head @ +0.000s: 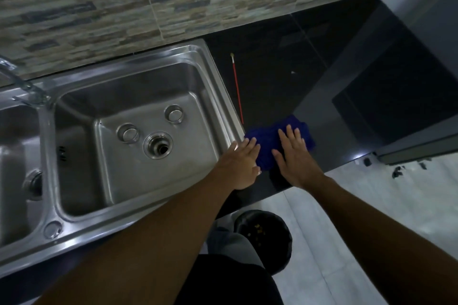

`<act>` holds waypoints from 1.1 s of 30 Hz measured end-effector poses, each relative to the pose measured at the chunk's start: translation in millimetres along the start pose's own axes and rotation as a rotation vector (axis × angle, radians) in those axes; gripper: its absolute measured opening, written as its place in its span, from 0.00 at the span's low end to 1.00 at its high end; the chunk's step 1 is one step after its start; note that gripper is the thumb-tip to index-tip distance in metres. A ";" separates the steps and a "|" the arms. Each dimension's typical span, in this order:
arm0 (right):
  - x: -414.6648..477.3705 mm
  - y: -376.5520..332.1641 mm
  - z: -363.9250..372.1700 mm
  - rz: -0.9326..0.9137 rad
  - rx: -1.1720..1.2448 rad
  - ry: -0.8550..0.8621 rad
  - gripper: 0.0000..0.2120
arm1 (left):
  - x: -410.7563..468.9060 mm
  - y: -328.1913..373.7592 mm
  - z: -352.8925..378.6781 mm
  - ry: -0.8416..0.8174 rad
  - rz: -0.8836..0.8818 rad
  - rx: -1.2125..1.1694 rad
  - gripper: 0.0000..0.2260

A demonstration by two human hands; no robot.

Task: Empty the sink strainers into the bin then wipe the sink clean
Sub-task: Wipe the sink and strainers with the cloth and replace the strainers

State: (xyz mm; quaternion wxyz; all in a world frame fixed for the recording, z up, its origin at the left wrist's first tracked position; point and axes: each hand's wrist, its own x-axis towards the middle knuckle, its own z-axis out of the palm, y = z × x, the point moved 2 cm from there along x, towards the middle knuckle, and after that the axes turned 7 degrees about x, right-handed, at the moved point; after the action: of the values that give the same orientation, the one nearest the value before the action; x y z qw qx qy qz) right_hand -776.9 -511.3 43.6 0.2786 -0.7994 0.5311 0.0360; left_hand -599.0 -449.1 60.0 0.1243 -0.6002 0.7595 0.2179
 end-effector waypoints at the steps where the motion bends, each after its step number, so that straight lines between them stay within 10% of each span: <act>1: 3.2 -2.1 2.2 0.020 -0.017 -0.004 0.32 | 2.1 -0.1 0.8 -0.004 0.001 0.003 0.30; 14: 10.2 -49.4 -8.5 -0.080 0.038 0.181 0.28 | -15.2 -56.2 15.4 0.168 0.044 -0.244 0.27; 33: 113.1 -281.1 115.3 -0.407 0.017 -0.107 0.33 | -203.3 -327.2 48.9 0.344 -0.542 -0.368 0.27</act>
State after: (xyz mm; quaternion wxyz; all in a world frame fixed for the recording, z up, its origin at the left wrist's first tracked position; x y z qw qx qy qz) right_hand -456.1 -470.4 21.0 0.3146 -0.8848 0.3433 0.0169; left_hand -236.0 -311.7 49.3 -0.0620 -0.8197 0.5308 0.2062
